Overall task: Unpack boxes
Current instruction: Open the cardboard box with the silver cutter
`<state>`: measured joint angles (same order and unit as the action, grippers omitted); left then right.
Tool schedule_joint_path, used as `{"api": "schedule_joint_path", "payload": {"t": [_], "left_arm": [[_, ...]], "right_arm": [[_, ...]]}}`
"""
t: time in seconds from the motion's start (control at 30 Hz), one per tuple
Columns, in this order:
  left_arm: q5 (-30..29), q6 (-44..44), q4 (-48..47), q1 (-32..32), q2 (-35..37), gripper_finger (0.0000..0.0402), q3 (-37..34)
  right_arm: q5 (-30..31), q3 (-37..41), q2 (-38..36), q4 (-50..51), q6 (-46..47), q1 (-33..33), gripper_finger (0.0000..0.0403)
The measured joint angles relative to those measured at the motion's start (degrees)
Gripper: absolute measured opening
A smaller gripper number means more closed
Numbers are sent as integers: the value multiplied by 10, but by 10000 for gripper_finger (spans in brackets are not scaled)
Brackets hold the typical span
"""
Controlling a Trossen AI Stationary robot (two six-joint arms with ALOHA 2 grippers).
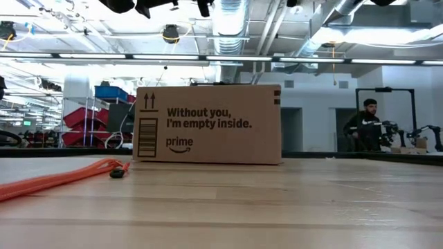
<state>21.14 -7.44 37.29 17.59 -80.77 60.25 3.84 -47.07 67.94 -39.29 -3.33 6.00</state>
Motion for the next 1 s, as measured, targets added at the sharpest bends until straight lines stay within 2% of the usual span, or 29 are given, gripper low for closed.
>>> {"api": "schedule_joint_path", "payload": {"t": [0.1, 0.33, 0.5, 1.0], "left_arm": [[1, 8, -11, 5, 0, 168, 0], [62, -8, -99, 42, 10, 174, 0], [92, 1, -144, 45, 10, 185, 0], [91, 38, -150, 22, 10, 188, 0]], "right_arm": [[1, 0, 0, 3, 0, -4, 116], [1, 0, 0, 47, -1, -4, 116], [2, 0, 0, 90, 6, 5, 116], [4, 0, 0, 128, 22, 2, 116]]}}
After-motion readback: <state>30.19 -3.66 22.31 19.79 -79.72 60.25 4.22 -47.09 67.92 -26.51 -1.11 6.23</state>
